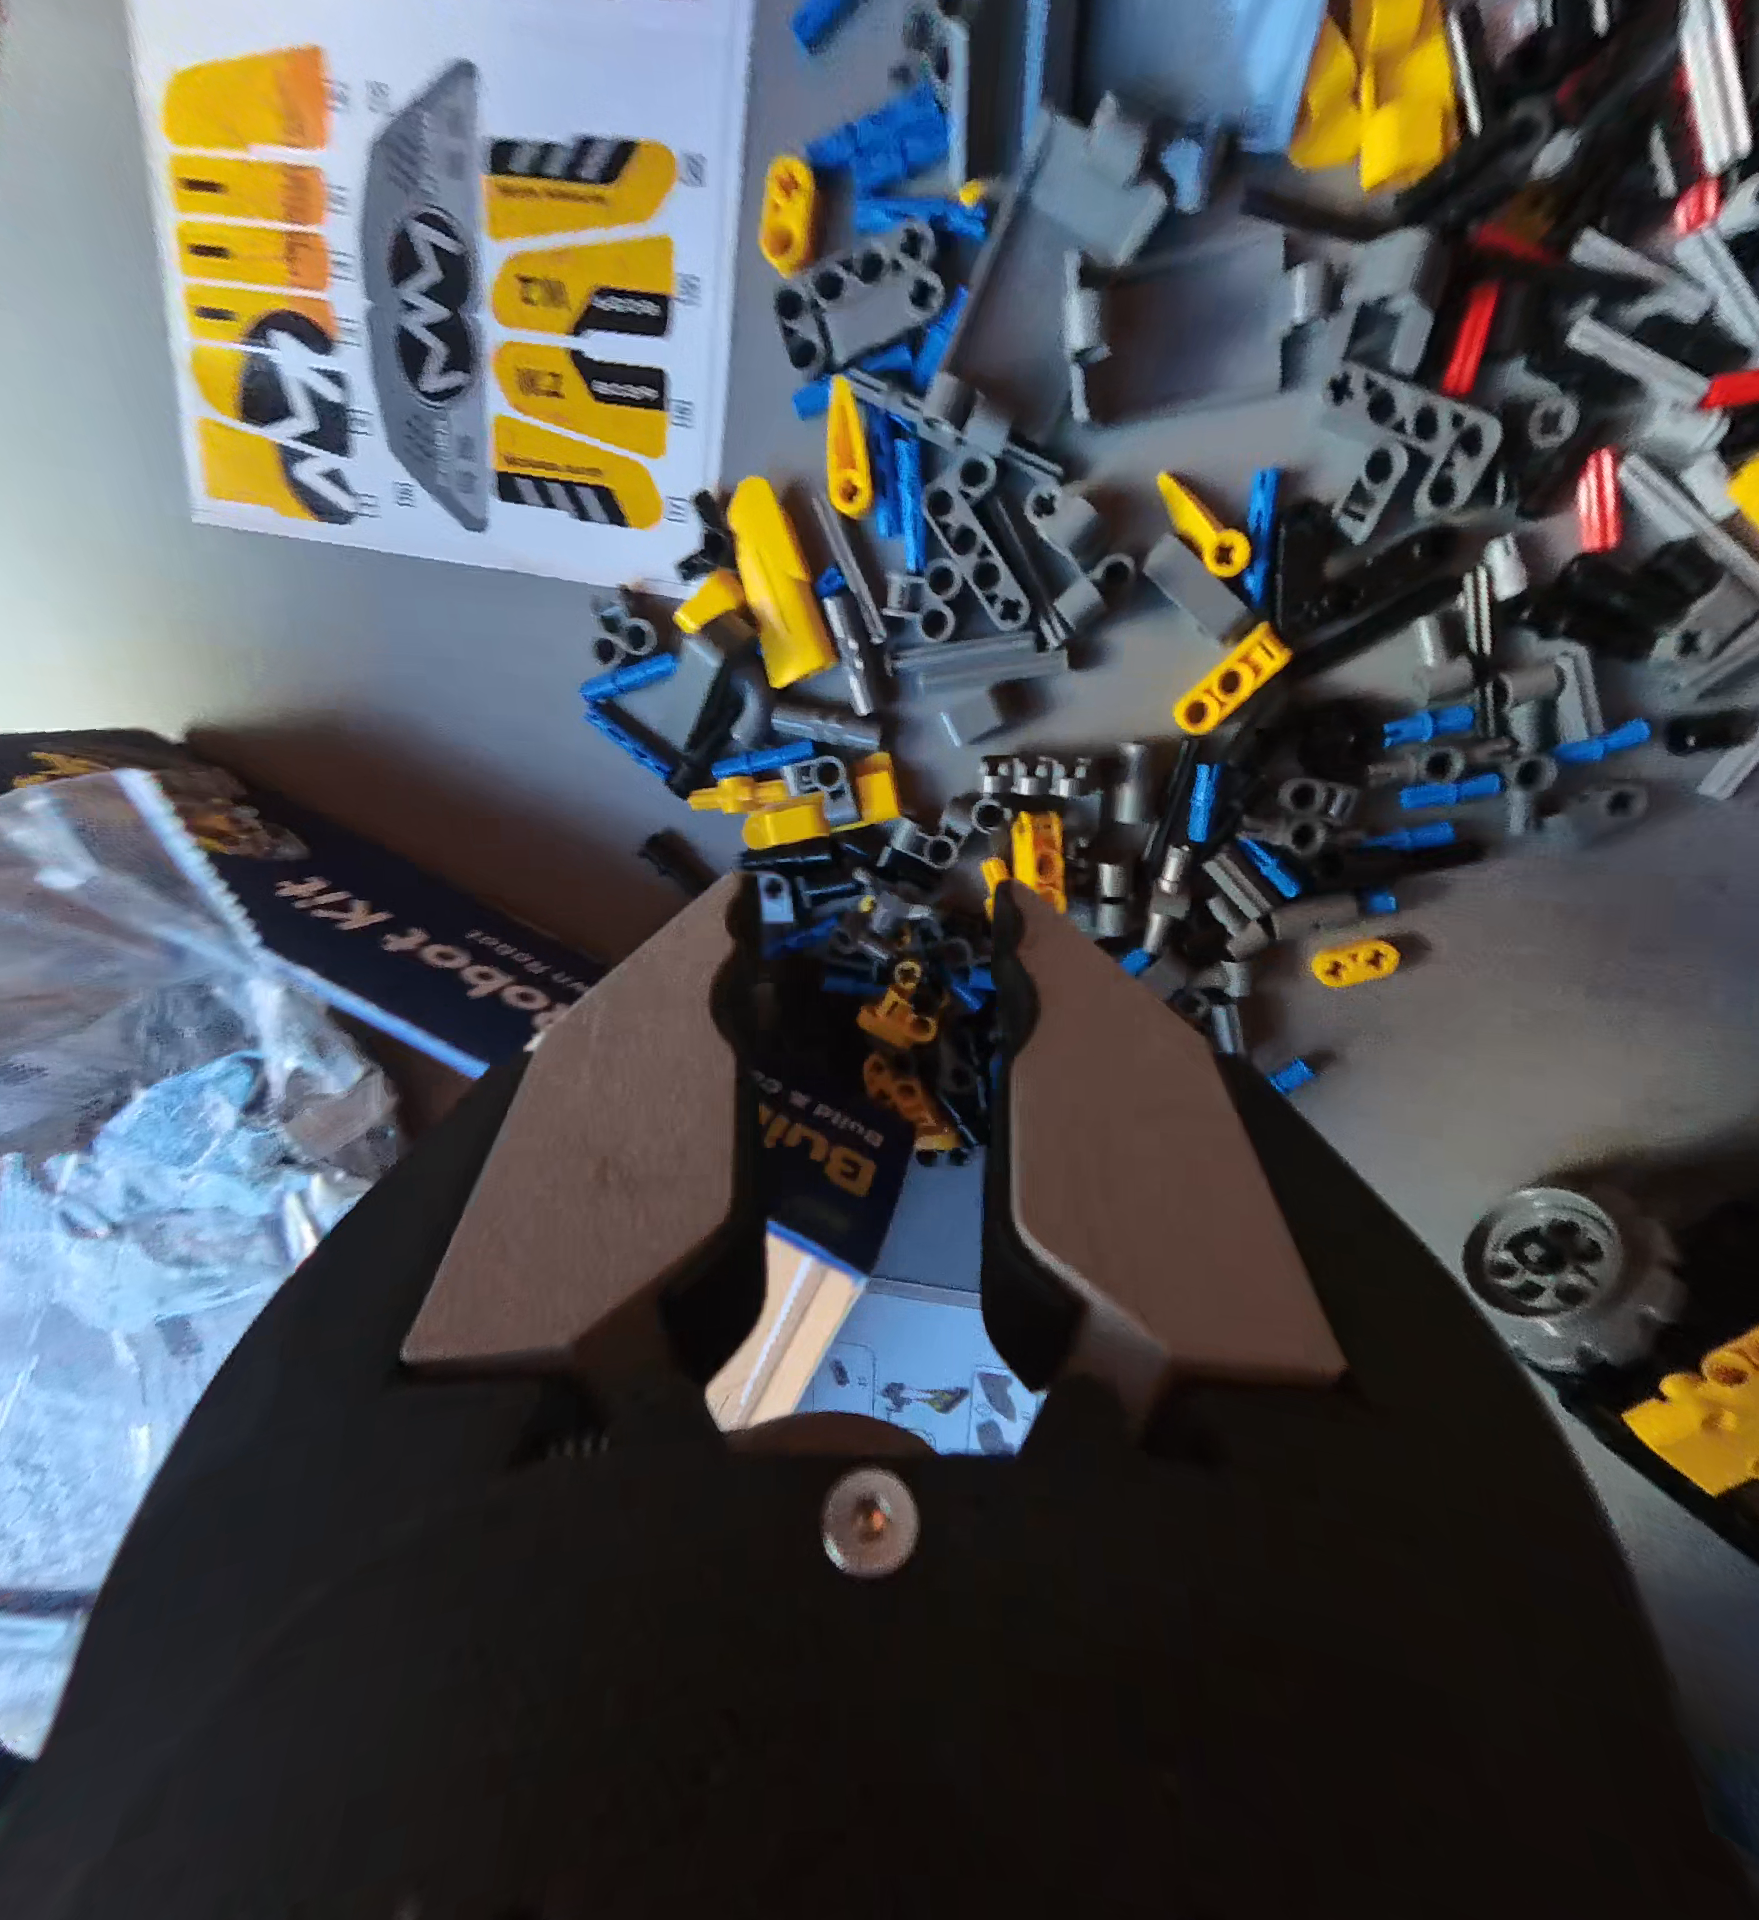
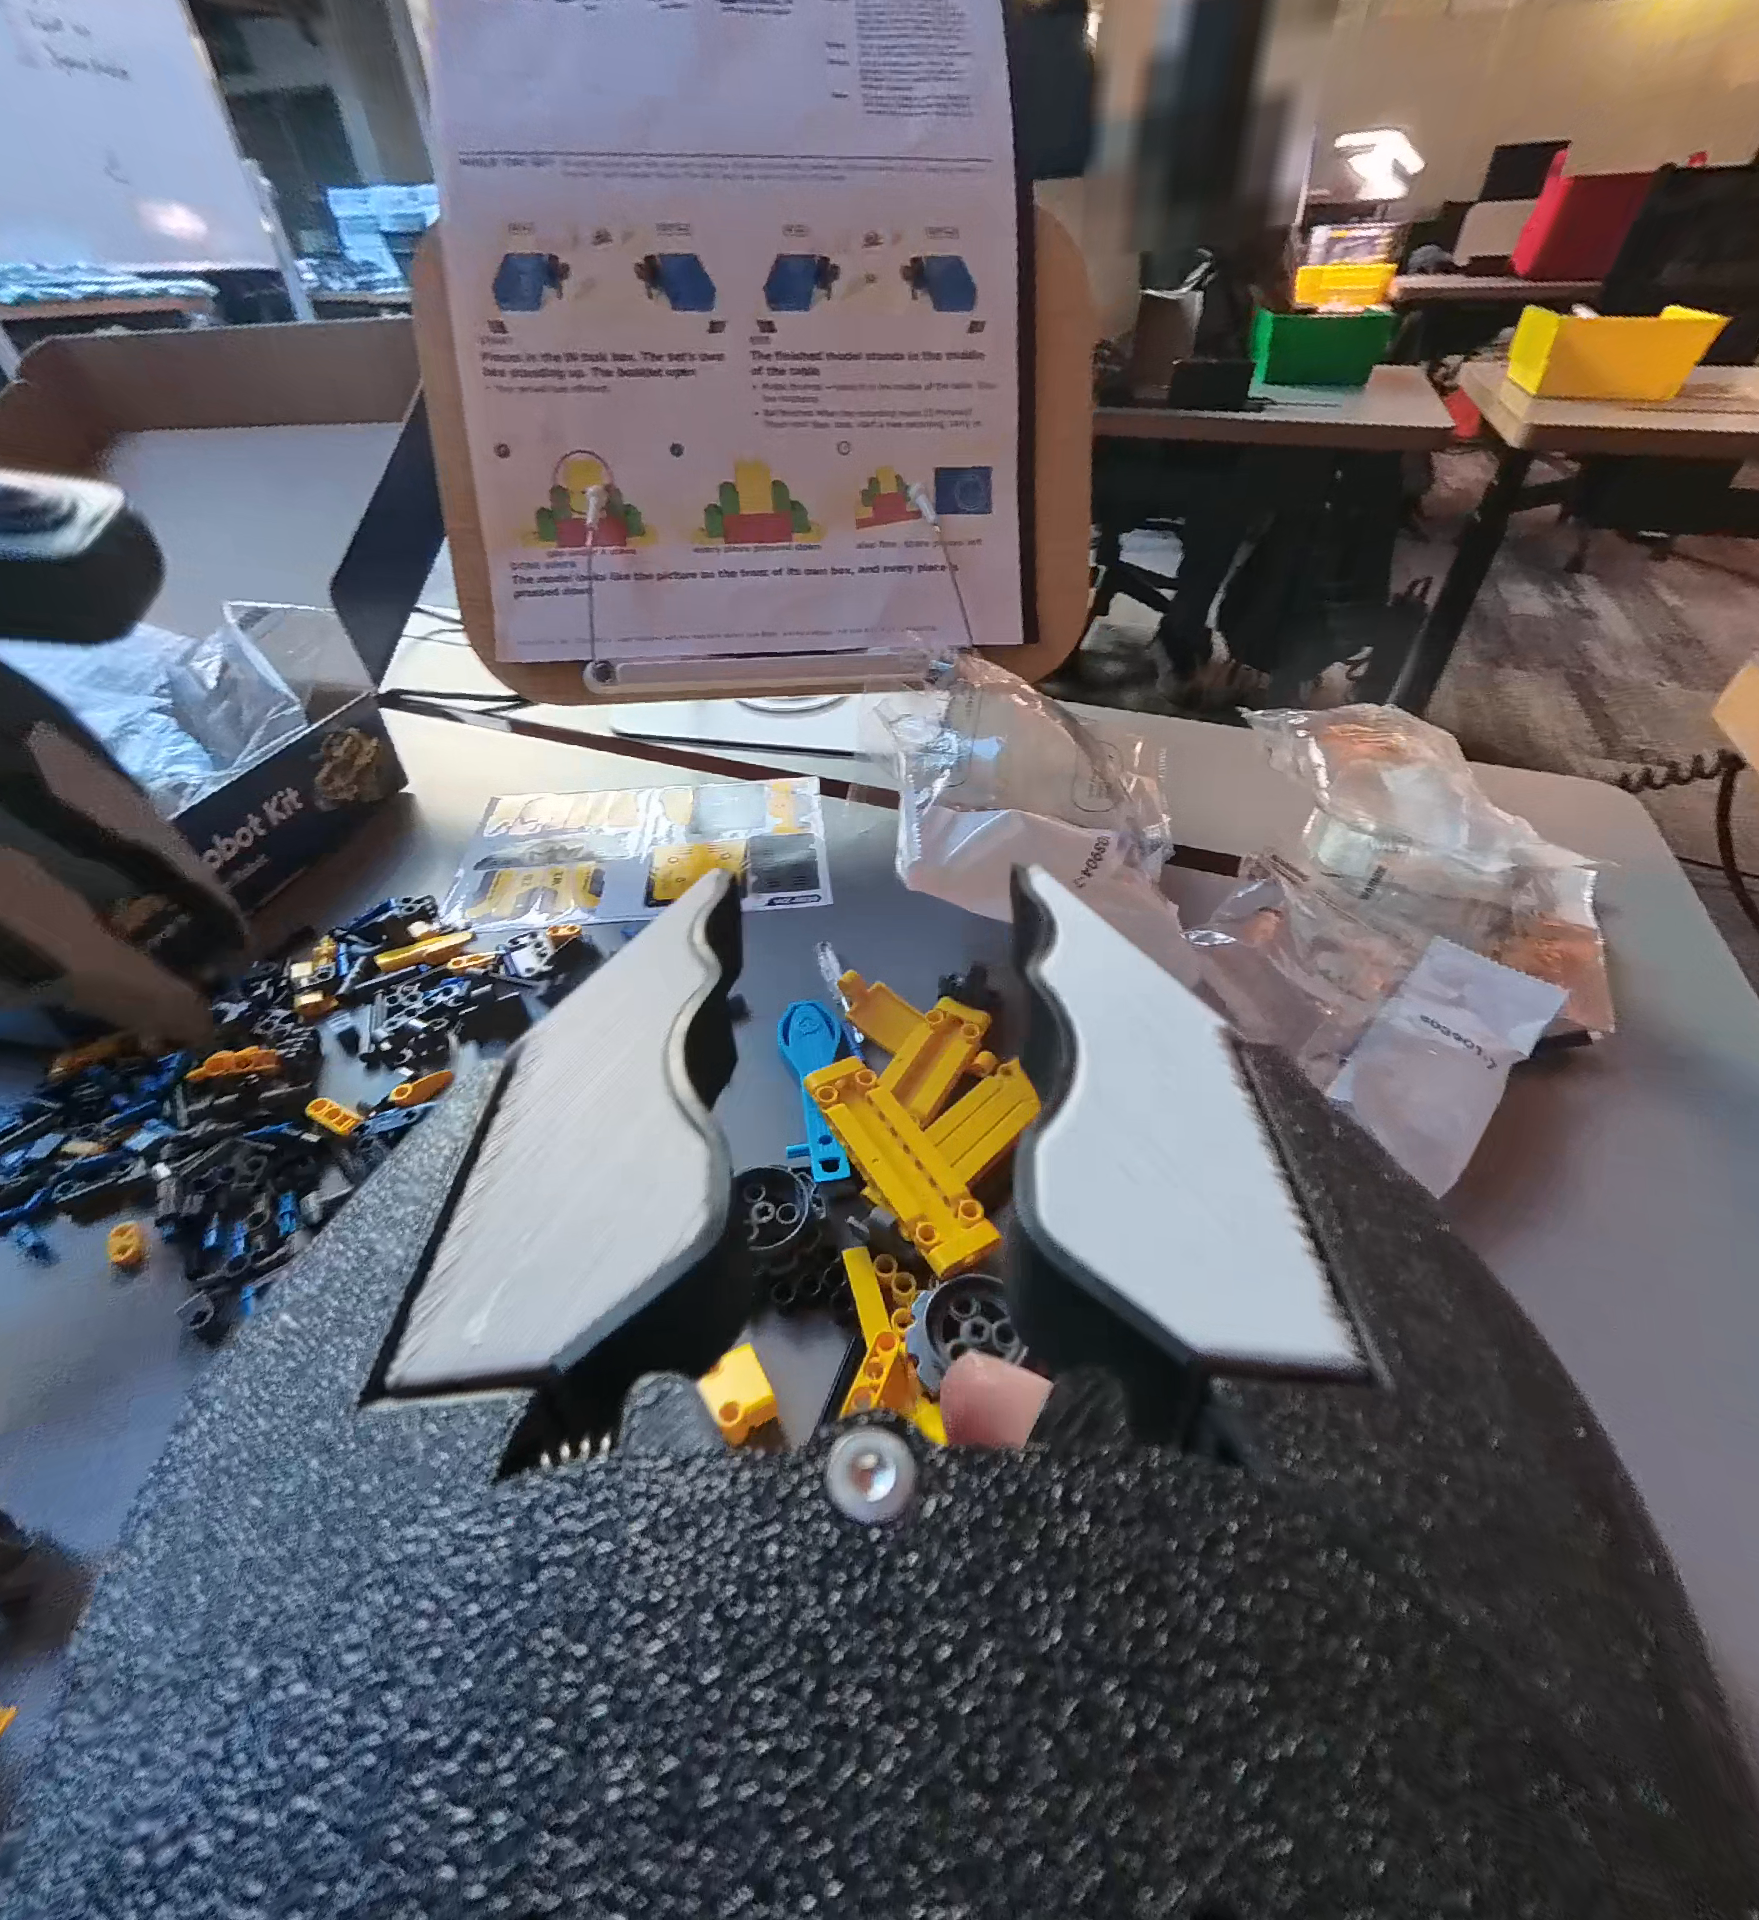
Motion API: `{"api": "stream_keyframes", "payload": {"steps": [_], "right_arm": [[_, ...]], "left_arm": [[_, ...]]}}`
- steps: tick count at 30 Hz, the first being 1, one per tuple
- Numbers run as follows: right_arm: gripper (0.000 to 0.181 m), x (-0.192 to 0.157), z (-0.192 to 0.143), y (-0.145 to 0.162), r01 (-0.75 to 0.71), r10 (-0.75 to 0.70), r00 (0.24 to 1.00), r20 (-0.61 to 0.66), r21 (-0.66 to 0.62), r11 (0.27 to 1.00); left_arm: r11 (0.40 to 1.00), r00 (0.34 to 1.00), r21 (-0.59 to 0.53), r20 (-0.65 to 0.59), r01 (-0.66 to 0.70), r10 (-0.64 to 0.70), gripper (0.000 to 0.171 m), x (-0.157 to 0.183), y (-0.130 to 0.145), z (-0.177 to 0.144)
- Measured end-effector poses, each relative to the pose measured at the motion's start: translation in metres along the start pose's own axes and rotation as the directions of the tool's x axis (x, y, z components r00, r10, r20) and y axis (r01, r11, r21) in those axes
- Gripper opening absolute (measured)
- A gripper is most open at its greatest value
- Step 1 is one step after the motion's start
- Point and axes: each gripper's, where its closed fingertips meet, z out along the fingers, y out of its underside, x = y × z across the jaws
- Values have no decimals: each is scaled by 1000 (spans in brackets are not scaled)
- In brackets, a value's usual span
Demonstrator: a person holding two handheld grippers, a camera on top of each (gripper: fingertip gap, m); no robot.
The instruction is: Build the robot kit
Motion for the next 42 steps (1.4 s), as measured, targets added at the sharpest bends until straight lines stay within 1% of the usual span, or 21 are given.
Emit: {"api": "stream_keyframes", "payload": {"steps": [2, 5, 6, 7, 8, 9, 11, 13, 16, 19, 22, 23, 25, 27, 29, 33, 36, 38, 42], "right_arm": [[55, -4, -2, 2, -4, 5, 999, 39, -11, 1000], [31, -15, 2, 11, 4, 2, 994, 111, -60, 998], [20, -22, 3, 15, -1, 14, 988, 153, -84, 996], [1, -29, 4, 21, -6, 27, 981, 194, -111, 994], [0, -35, 4, 25, -5, 34, 975, 218, -131, 991], [0, -37, 5, 27, 8, 24, 976, 216, -145, 989], [0, -33, 7, 28, 66, -42, 986, 164, -145, 987], [0, -28, 7, 25, 105, -90, 989, 115, -128, 986], [0, -26, 6, 26, 77, -62, 991, 115, -131, 988], [0, -32, 1, 18, 37, -19, 984, 176, -98, 995], [0, -57, -11, -2, -3, 2, 941, 339, 1, 1000], [0, -64, -12, -3, -16, 11, 923, 385, 10, 1000], [0, -72, -8, 4, -46, 54, 904, 424, -29, 999], [0, -72, -3, 12, -26, 54, 912, 406, -74, 997], [0, -65, 1, 18, 37, -3, 939, 343, -91, 995], [0, -58, 5, 23, 82, -47, 956, 290, -109, 991], [1, -51, 6, 22, 107, -80, 966, 245, -99, 989], [4, -48, 7, 20, 116, -94, 970, 226, -87, 989], [4, -47, 7, 20, 119, -98, 971, 219, -83, 989]], "left_arm": [[998, 999, 46, 14, 40, -41, 42, -8, -5, -8], [994, 997, 83, 8, 71, -72, 42, -14, -7, -15], [993, 997, 87, 12, 79, -80, 42, -17, -7, -15], [991, 995, 94, 12, 95, -97, 41, -19, -7, -15], [987, 993, 106, 5, 119, -120, 38, -20, -10, -15], [983, 990, 121, -2, 139, -140, 35, -20, -14, -15], [978, 987, 139, 2, 158, -160, 30, -22, -20, -12], [978, 986, 131, 16, 163, -166, 26, -22, -21, -5], [980, 987, 122, 12, 157, -160, 26, -20, -22, -1], [983, 990, 124, 7, 138, -140, 28, -15, -25, 0], [985, 992, 113, 1, 128, -129, 29, -11, -24, 2], [986, 992, 108, -2, 126, -126, 29, -9, -24, 3], [987, 992, 100, -9, 126, -126, 29, -7, -24, 5], [987, 992, 101, -13, 126, -125, 29, -5, -25, 6], [987, 993, 106, -19, 122, -121, 30, -4, -26, 6], [987, 994, 114, -25, 112, -110, 36, -1, -29, 6], [991, 996, 103, -18, 83, -82, 36, 4, -29, 8], [992, 997, 114, -50, 61, -55, 36, 15, -34, 8], [991, 984, 137, -177, 0, 25, 40, 50, -42, 9]]}}
